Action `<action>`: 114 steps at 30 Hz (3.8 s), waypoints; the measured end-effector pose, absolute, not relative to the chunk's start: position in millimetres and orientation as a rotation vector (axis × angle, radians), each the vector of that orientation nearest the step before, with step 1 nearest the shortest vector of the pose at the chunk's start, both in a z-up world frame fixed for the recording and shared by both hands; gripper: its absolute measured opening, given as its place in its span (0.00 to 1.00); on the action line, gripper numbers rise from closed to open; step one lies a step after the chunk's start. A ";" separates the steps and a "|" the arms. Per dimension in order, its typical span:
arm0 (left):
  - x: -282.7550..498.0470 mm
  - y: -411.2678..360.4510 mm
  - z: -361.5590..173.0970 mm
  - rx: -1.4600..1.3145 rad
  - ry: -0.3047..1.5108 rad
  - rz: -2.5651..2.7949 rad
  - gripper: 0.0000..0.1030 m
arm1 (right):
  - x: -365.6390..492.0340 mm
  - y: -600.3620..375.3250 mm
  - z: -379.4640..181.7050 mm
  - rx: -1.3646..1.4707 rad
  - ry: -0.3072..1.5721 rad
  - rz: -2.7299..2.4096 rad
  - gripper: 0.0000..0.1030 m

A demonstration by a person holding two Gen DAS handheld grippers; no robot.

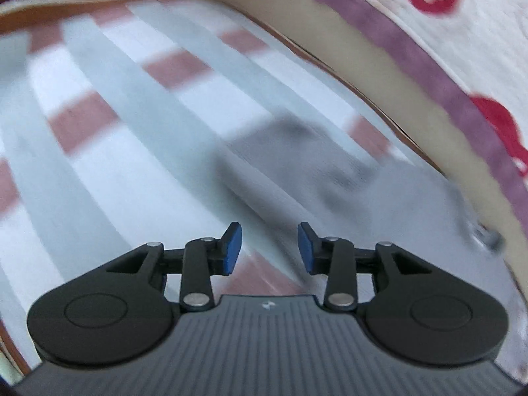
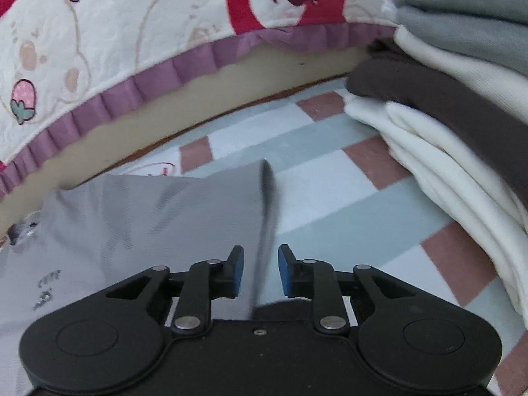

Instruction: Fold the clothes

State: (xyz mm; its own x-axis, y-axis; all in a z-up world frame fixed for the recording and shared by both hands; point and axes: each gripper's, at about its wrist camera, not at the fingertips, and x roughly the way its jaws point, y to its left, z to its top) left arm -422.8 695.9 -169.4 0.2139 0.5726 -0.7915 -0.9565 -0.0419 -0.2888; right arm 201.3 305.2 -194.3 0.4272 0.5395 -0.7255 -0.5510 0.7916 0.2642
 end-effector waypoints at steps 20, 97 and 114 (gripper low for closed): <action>-405.9 792.0 -199.8 -0.838 0.388 1.191 0.09 | 198.4 358.8 -206.9 -0.274 0.891 0.721 0.45; -394.0 624.7 -179.6 -0.838 0.835 0.733 0.39 | 120.3 303.7 -185.8 0.069 1.128 1.335 0.06; -417.3 610.1 -190.6 -0.861 0.828 0.643 0.09 | 119.0 285.3 -220.5 -0.101 1.126 1.191 0.04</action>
